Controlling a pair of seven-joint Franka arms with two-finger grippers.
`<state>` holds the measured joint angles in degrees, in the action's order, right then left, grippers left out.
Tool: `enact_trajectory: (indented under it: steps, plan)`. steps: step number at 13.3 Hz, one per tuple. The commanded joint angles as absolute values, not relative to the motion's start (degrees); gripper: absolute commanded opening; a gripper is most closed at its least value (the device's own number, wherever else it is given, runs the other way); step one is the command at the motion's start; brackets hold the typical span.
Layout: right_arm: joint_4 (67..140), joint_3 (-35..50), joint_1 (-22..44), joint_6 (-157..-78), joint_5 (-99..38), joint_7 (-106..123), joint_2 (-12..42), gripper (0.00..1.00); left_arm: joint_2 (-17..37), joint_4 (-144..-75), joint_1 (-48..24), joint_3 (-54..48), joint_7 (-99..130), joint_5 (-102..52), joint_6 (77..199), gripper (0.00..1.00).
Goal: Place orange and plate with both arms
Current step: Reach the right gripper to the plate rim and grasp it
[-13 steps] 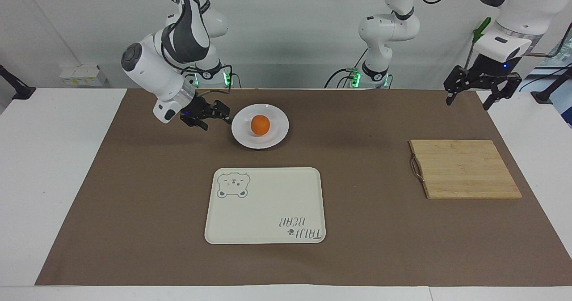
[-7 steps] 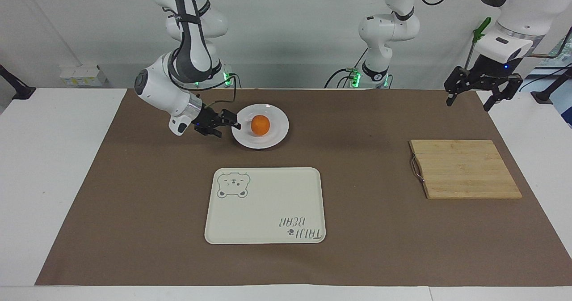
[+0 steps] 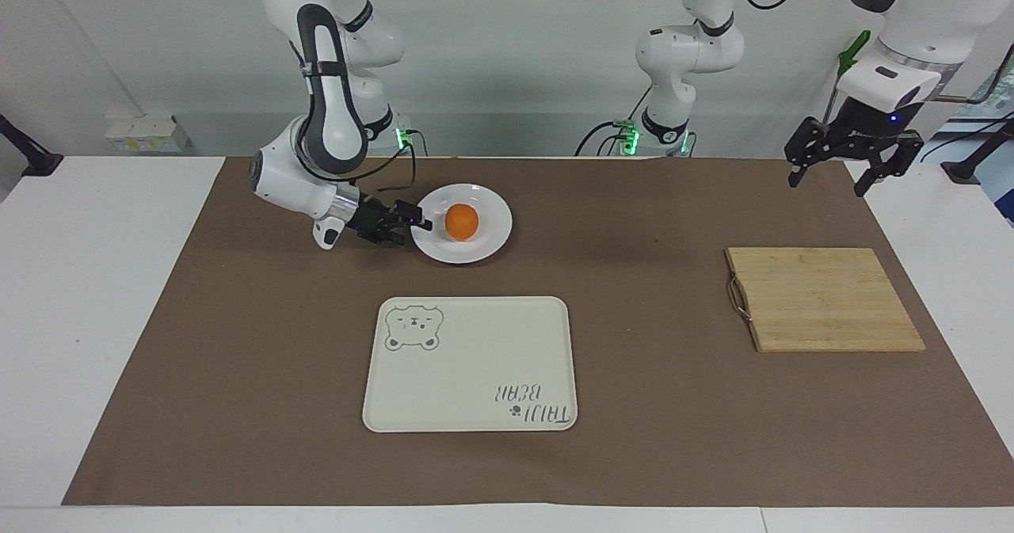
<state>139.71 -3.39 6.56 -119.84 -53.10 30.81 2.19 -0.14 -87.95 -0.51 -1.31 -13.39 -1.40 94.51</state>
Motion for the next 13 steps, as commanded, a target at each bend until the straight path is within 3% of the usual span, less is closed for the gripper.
enact_trajectory:
  steps: [1, 9, 10, 13]
  plan:
    - [142.64, -3.08, 5.8, -119.27, -55.63, 32.61, 0.18, 1.0, 0.18, -86.66, -0.44, -1.49, -13.36, -1.14, 92.9, 1.0]
    - [147.3, -3.08, 6.68, -119.44, -59.24, 32.61, -1.67, 1.0, 0.18, -86.66, -0.26, -1.49, -12.75, -1.14, 92.81, 1.0]
    - [147.3, -3.08, 6.59, -119.27, -59.33, 32.43, -1.67, 0.73, 0.18, -86.66, -0.35, -1.49, -12.05, -1.14, 92.73, 1.0]
    - [147.3, -3.08, 6.59, -119.27, -59.24, 31.47, -1.67, 0.22, 0.18, -86.66, -0.7, -1.49, -11.16, -1.14, 92.9, 1.0]
